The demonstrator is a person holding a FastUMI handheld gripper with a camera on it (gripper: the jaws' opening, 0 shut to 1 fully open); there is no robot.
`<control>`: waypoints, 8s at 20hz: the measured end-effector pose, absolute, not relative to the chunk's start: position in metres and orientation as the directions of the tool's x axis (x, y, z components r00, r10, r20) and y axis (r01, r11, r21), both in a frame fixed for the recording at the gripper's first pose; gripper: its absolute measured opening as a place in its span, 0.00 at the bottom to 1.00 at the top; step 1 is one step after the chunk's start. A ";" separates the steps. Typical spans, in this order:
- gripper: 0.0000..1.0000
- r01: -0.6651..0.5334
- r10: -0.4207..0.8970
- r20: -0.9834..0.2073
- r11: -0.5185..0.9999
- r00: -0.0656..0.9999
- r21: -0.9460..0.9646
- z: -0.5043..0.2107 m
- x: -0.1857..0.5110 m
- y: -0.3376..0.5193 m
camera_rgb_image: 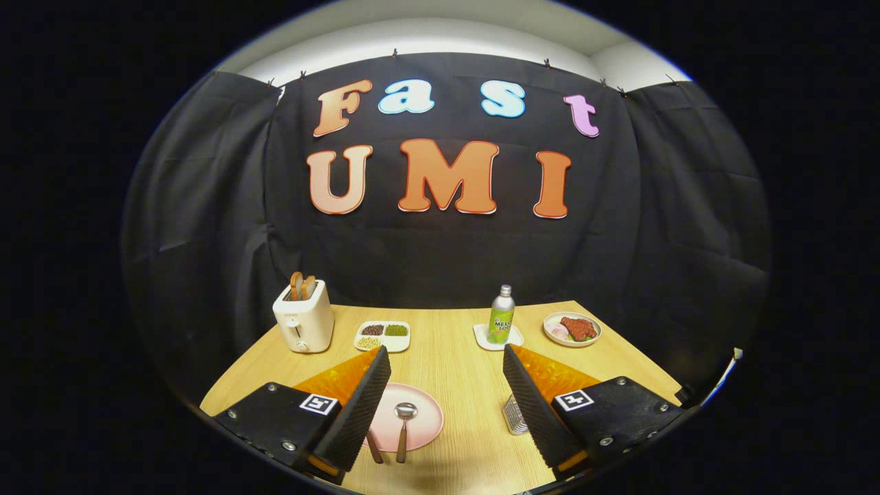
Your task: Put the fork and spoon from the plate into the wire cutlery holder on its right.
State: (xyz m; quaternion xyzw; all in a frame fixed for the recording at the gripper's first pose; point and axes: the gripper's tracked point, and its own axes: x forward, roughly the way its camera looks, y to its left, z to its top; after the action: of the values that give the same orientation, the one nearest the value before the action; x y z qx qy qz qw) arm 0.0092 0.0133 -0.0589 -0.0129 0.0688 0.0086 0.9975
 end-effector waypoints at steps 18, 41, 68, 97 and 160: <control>0.83 -0.169 0.110 -0.518 0.983 0.849 -0.069 -0.238 0.042 0.074; 0.09 -0.121 0.063 -0.719 0.992 0.692 -0.029 -0.309 0.054 0.084; 0.05 -0.129 0.020 -0.805 0.989 0.593 -0.071 -0.171 0.017 -0.094; 0.06 -0.222 -0.096 -0.968 0.964 0.233 -0.149 -0.219 0.047 -0.146; 0.08 -0.394 0.243 -0.680 0.916 0.692 -0.074 -0.307 0.041 0.144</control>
State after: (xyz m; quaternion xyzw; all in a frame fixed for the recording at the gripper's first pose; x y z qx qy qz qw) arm 0.0410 0.1442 -0.3073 -0.1075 0.3515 0.1741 0.9135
